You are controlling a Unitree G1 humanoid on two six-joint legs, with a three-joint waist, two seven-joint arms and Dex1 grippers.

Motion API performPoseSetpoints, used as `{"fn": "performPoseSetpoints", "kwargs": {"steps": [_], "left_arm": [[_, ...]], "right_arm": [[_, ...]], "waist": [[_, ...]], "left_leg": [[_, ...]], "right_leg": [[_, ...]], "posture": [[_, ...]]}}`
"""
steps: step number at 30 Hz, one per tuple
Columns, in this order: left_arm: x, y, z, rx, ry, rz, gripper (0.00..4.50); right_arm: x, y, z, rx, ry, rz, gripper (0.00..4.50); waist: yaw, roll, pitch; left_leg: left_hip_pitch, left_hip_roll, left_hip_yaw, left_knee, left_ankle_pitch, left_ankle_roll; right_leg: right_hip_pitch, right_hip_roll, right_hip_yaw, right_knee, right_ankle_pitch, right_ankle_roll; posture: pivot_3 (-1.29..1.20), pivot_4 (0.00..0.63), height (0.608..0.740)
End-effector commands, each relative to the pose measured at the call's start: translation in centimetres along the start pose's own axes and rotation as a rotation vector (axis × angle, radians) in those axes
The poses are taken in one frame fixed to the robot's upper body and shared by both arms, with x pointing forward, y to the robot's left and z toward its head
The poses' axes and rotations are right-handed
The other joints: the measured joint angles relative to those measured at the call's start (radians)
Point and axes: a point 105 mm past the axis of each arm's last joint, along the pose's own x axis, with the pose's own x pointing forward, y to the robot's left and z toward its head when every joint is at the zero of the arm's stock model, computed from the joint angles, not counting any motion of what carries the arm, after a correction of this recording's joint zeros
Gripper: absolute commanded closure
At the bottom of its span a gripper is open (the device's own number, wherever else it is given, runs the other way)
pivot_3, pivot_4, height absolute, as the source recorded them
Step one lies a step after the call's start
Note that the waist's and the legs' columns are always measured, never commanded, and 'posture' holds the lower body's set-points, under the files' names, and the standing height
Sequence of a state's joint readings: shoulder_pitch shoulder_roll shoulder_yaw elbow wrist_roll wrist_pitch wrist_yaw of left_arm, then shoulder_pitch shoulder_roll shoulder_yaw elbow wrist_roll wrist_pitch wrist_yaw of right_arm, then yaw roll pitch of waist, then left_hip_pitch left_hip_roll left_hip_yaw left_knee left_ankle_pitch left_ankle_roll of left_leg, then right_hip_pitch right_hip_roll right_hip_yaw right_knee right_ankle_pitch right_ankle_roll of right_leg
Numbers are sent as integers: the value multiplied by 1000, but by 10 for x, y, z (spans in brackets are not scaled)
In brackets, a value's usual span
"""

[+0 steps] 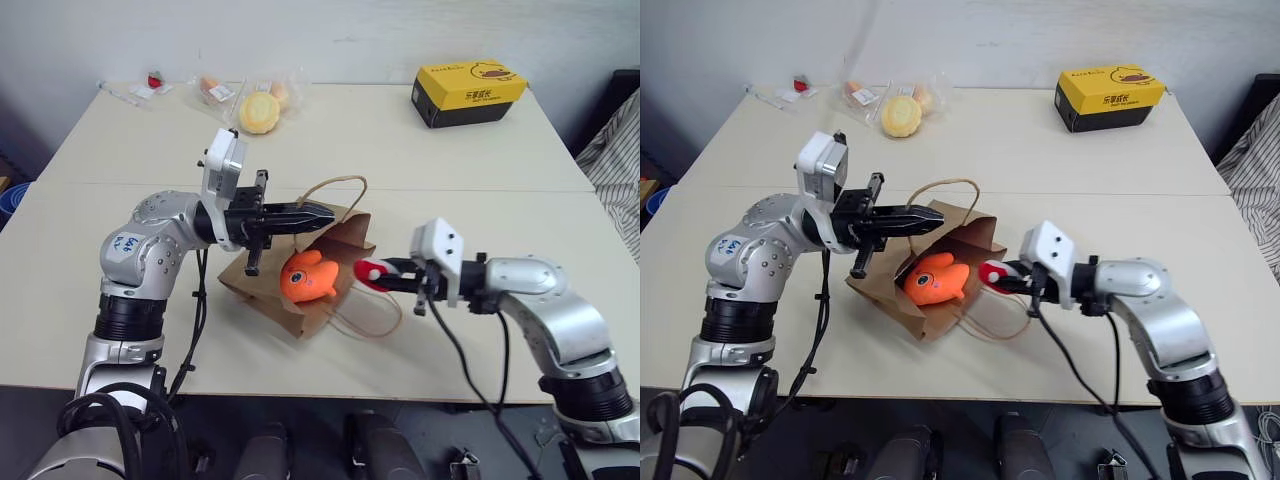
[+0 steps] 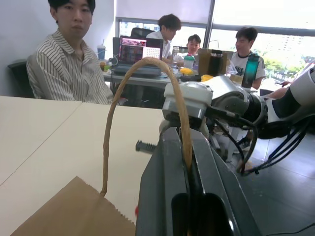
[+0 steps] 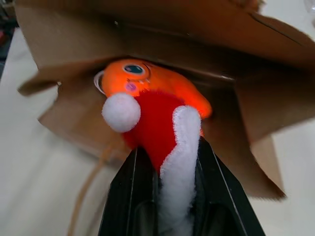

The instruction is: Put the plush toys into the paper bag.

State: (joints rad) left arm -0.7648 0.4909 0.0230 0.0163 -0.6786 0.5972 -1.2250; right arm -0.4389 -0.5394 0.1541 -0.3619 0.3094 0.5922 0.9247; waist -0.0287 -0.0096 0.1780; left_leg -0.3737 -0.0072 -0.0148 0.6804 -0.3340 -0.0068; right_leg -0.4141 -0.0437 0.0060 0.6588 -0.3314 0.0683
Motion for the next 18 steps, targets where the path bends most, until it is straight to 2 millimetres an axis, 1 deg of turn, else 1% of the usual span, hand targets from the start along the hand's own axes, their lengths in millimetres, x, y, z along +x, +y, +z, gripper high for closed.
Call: {"fn": "performPoseSetpoints", "kwargs": {"steps": [1, 4, 7, 9, 11, 14, 18], "left_arm": [[3, -6, 6, 13, -16, -37, 4500], [5, -8, 4, 7, -14, -49, 4500], [7, -10, 5, 6, -24, -58, 4500], [8, -11, 5, 5, -24, -64, 4500], [9, -14, 4, 0, -24, -74, 4500], [8, -16, 3, 0, -23, -74, 4500], [7, -15, 4, 4, -29, -65, 4500]], "right_arm": [[27, -10, 14, -20, -67, -97, 4176], [45, -25, 11, -34, -55, -188, 4176], [58, -36, -3, -41, -18, -259, 4176], [62, -40, -7, -42, -16, -283, 4176], [66, -43, -5, -41, -42, -297, 4176], [75, -41, -13, -15, -7, -277, 4176], [80, -54, -15, -12, -6, -366, 4176]], "waist": [[0, 0, 0], [1, 0, 0], [7, 0, 0], [6, 0, 0], [2, 0, 0], [-3, 0, 0], [-3, 0, 0]], "left_leg": [[0, 0, 0, 0, 0, 0], [0, -1, 0, 0, 0, -1], [-1, -1, -1, 0, 0, 0], [-1, -1, -1, 0, 0, 0], [-2, -1, 0, 0, 0, 0], [-2, -1, 0, -1, 0, 0], [-1, -1, 0, -1, 0, -1]], "right_leg": [[-1, 0, 0, 0, 0, 0], [-1, 0, 0, 1, 0, 0], [-1, -1, 0, 1, 0, 0], [0, -1, 0, 1, 0, 0], [-1, -1, 0, 1, 0, 0], [-1, -1, 0, 1, 0, 0], [-2, 0, 0, 3, 0, 0]], "posture": [[0, 150, 740], [0, 150, 740], [0, 150, 740], [0, 150, 740], [0, 150, 740], [0, 150, 740], [0, 150, 740]]}}
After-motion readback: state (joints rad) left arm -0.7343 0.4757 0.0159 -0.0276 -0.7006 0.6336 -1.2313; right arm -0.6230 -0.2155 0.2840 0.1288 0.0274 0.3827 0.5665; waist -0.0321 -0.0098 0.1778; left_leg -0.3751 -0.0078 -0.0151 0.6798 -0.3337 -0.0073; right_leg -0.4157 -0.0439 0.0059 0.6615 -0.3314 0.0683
